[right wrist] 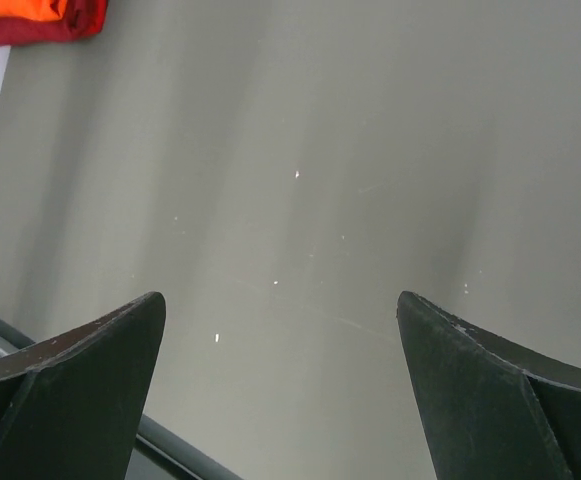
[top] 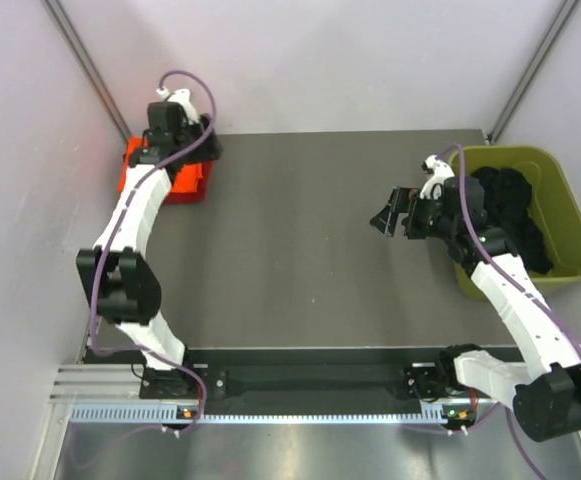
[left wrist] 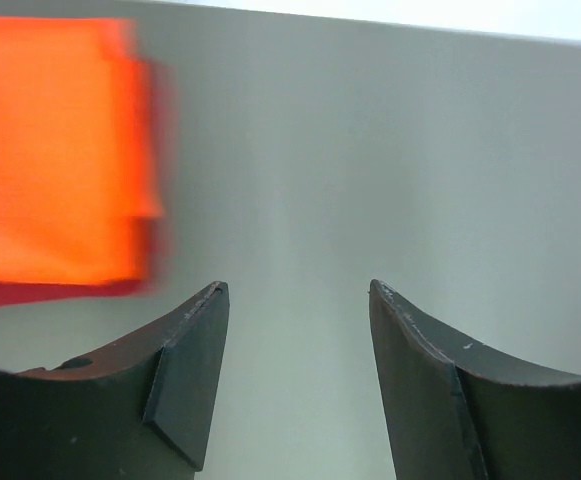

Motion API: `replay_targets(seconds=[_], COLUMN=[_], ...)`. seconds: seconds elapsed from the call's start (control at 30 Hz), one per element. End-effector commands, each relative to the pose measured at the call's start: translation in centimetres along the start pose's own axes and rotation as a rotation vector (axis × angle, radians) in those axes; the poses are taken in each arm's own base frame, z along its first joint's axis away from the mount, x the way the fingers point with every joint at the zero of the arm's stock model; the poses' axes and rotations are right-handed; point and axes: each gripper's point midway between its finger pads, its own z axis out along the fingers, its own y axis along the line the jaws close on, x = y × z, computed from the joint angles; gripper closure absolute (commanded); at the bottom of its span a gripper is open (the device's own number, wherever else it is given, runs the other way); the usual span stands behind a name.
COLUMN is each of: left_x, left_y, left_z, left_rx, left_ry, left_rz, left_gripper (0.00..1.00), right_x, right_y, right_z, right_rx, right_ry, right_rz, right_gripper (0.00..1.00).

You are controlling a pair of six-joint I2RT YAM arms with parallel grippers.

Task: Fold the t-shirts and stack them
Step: Neatly place the folded tshirt to the corner

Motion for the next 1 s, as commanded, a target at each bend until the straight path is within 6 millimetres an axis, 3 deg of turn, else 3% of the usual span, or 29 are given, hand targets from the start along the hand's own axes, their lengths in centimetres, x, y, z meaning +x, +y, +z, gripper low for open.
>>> replay_targets(seconds=[0.0, 0.07, 0.1, 0.13, 0.17, 0.2, 0.23, 0.27, 0.3, 0.47, 0.63, 0.97], left_x=[2.4, 4.9, 5.1, 5.7, 7.3, 7.5, 8.1, 9.5, 9.5, 11.2, 10.7, 9.8], left_y=[-11.7, -14.6, -17.1, -18.7, -19.2, -20.6, -21.3, -21.2, -21.6, -20.7, -20.1, -20.3], left_z=[-6.2, -8.3, -11.2, -12.9, -13.4, -15.9, -17.0, -17.2, -18.6, -19.8, -21.1, -21.5], left_rx=[0.344, 0.455, 0.532, 0.612, 0.641, 0.700, 0.743, 0.750, 0.777, 0.773, 0.761, 0.762], left_ry=[0.010, 0.042, 0.015, 0.014, 0.023, -0.009, -0.004, 0.019, 0.001, 0.008, -0.053, -0.075], left_rz=[0.048, 0.055, 0.073, 0.073, 0.069, 0.079, 0.073, 0.064, 0.064, 0.040, 0.027, 0.042], left_gripper=[0.37, 0.37, 0.37, 0.37, 0.37, 0.35, 0.33, 0.01, 0.01, 0.01, 0.01, 0.01], right_x=[-2.4, -2.4, -2.4, -2.3, -2.7, -2.9, -3.0, -3.5, -3.7, -3.5, -3.4, -4.5], right_y=[0.3, -0.4, -0.5, -0.3, 0.2, 0.8, 1.4, 1.7, 1.7, 1.8, 2.2, 2.3], right_z=[-1.8, -1.8, -1.8, -2.0, -2.2, -2.4, -2.7, -3.1, -3.3, -3.8, -4.4, -6.0], right_rx=[0.036, 0.063, 0.055, 0.025, -0.004, -0.036, -0.063, -0.070, -0.064, -0.049, -0.071, -0.046], right_ry=[-0.095, -0.102, -0.097, -0.089, -0.112, -0.122, -0.130, -0.150, -0.153, -0.111, -0.139, -0.205], right_rz=[0.046, 0.112, 0.107, 0.100, 0.078, 0.062, 0.052, 0.050, 0.050, 0.043, 0.034, 0.021], right_gripper=[0.00, 0.00, 0.00, 0.00, 0.00, 0.00, 0.00, 0.00, 0.00, 0.00, 0.00, 0.00])
